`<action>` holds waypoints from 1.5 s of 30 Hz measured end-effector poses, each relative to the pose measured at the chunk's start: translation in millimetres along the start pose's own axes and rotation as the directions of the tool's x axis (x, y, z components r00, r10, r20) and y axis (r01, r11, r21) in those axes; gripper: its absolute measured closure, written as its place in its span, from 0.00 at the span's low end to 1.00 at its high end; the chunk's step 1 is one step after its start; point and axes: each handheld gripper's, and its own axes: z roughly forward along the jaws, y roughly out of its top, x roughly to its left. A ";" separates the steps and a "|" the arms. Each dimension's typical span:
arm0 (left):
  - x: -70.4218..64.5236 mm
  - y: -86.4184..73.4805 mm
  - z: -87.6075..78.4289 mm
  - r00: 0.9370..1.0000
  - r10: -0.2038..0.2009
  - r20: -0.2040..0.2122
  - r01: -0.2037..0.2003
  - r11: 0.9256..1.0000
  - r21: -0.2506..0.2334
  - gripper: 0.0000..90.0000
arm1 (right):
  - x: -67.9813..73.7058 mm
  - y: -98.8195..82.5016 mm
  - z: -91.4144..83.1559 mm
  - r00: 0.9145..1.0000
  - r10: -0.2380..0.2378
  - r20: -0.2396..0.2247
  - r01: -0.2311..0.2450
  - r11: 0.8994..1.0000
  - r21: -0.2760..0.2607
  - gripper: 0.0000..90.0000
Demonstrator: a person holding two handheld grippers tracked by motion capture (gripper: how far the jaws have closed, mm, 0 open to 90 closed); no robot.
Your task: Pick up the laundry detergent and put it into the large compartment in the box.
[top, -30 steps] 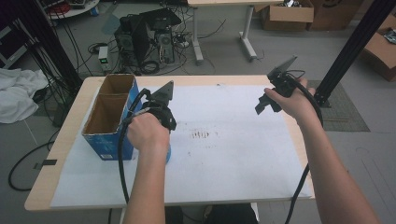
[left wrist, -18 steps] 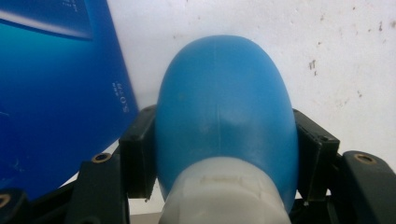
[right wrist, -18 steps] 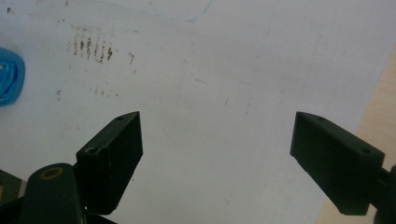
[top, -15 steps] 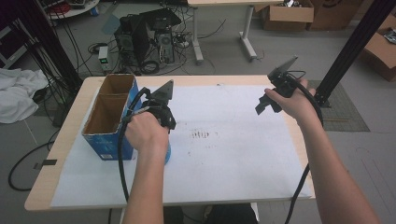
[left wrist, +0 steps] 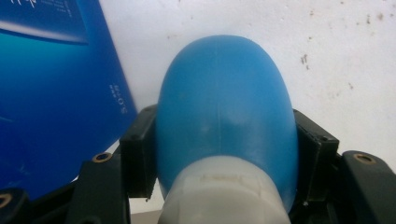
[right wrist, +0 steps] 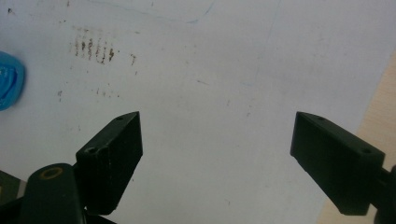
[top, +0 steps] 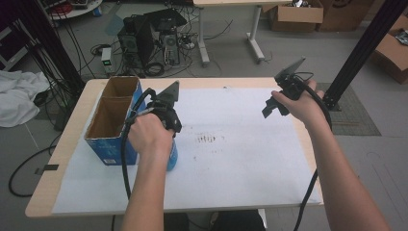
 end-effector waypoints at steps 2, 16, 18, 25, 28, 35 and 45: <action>0.3 0.6 -7.5 1.000 0.008 -0.006 -0.008 1.000 0.003 0.42 | 0.5 0.5 0.2 1.000 0.002 0.000 -0.002 1.000 0.002 0.19; 24.3 -4.6 -92.1 1.000 -0.010 -0.006 0.010 0.998 -0.061 0.42 | 0.3 3.5 1.0 1.000 0.008 -0.002 -0.008 1.000 0.007 0.19; 29.0 -6.2 -104.9 1.000 -0.016 -0.002 0.016 0.997 -0.074 0.42 | -0.4 3.9 0.8 1.000 0.007 -0.004 -0.007 1.000 0.003 0.19; 48.2 -9.4 -140.3 0.999 -0.044 0.013 0.045 0.993 -0.109 0.42 | -3.9 4.9 0.2 1.000 0.004 -0.001 -0.004 1.000 0.003 0.19; 57.9 -10.6 -151.2 0.998 -0.062 0.019 0.064 0.990 -0.127 0.42 | -5.3 5.2 0.5 1.000 0.002 -0.001 -0.002 1.000 0.002 0.19; 85.3 -12.0 -167.6 0.995 -0.094 0.036 0.099 0.984 -0.150 0.42 | -6.8 7.1 0.7 1.000 0.002 0.001 -0.002 1.000 0.007 0.19; 132.3 -14.4 -168.3 0.983 -0.185 -0.004 0.182 0.971 -0.157 0.43 | -8.0 8.8 -2.7 1.000 0.007 0.011 -0.007 1.000 0.007 0.19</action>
